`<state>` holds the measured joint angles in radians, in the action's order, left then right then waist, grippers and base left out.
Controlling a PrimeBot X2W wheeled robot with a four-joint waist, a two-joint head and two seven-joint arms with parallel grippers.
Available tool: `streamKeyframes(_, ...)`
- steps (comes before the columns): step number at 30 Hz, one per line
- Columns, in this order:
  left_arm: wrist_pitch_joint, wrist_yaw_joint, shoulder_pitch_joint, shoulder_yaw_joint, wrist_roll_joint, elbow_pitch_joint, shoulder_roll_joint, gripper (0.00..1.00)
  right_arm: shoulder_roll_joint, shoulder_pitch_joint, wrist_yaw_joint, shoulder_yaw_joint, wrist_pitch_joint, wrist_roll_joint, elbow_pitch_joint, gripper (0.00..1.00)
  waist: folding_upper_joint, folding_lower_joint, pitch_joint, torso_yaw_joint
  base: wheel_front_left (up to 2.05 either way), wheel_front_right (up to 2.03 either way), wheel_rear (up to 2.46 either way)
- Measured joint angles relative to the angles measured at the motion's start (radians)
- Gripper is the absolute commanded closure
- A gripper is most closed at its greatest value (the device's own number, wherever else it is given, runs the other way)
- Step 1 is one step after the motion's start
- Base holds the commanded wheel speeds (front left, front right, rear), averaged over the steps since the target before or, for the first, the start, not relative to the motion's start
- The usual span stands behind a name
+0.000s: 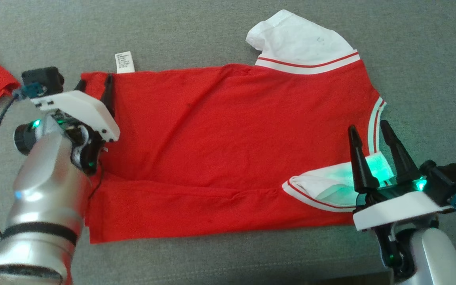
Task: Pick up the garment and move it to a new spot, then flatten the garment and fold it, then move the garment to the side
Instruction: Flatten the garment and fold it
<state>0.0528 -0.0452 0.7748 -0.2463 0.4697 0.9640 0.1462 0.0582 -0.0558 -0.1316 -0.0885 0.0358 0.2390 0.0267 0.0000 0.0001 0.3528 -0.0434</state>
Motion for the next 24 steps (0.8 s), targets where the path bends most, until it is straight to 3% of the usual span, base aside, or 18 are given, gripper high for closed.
streamKeyframes(4,-0.037,-0.009,0.062,0.004,0.018,0.092,0.0,0.0,-0.003,-0.003,0.0,-0.007,0.01,0.011,-0.017,0.0,0.0,0.0,0.003,-0.01,0.0,0.0,0.0)
streamKeyframes(6,-0.047,-0.017,0.085,0.004,0.019,0.122,0.0,0.93,-0.004,-0.003,0.0,-0.006,0.013,0.018,-0.026,0.0,0.0,-0.0001,0.002,-0.013,0.0,0.0,0.0)
streamKeyframes(7,-0.047,-0.017,0.093,0.003,0.019,0.136,0.0,1.0,-0.004,-0.003,0.0,-0.004,0.018,0.02,-0.028,0.0,0.0,-0.0001,0.001,-0.014,0.0,0.0,0.0)
streamKeyframes(18,0.063,-0.044,0.097,-0.026,0.017,0.217,-0.023,1.0,0.0,-0.058,0.0,0.035,0.017,0.034,-0.065,0.0,0.0,-0.0001,-0.027,-0.005,0.0,0.0,0.0)
streamKeyframes(24,0.124,-0.053,0.099,-0.044,0.016,0.238,-0.059,1.0,0.083,-0.25,0.0,0.079,-0.039,0.07,-0.204,0.0,0.0,-0.0001,-0.035,0.031,0.0,0.0,0.0)
